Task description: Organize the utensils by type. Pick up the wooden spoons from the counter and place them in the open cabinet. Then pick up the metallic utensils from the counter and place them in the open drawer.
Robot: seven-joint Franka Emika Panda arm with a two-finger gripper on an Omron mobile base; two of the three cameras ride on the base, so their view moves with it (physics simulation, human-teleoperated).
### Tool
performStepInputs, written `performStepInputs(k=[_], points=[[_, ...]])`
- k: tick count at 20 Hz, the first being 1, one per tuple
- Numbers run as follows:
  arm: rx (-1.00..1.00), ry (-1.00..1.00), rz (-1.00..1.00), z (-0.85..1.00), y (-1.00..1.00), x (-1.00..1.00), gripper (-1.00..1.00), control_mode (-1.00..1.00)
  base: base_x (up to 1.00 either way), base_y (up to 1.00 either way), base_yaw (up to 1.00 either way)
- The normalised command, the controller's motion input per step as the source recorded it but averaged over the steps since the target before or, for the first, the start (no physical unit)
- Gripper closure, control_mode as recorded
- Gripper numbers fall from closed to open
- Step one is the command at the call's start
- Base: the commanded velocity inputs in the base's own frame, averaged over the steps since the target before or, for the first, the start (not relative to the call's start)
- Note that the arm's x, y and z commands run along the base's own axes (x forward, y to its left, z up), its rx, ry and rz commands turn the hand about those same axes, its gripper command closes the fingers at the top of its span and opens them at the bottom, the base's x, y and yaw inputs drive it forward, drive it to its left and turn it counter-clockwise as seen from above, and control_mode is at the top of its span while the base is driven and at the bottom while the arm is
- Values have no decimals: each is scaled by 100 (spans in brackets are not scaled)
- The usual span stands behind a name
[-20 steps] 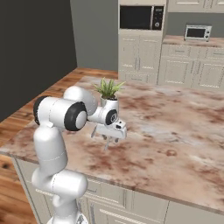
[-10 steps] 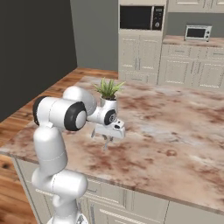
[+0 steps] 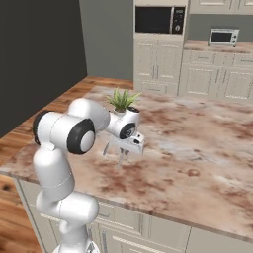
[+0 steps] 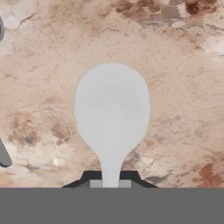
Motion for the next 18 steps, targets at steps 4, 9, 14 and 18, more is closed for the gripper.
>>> performStepInputs(k=[4,9,14,18], points=[[12,-18,6,79,0,-24,100,-100,0,0,0],[0,-10,12,77,0,-32,100,-100,0,0,0],[-11,-10,6,55,2,-54,100,-100,0,0,0],[-14,-7,1,48,1,-60,100,-100,0,0,0]])
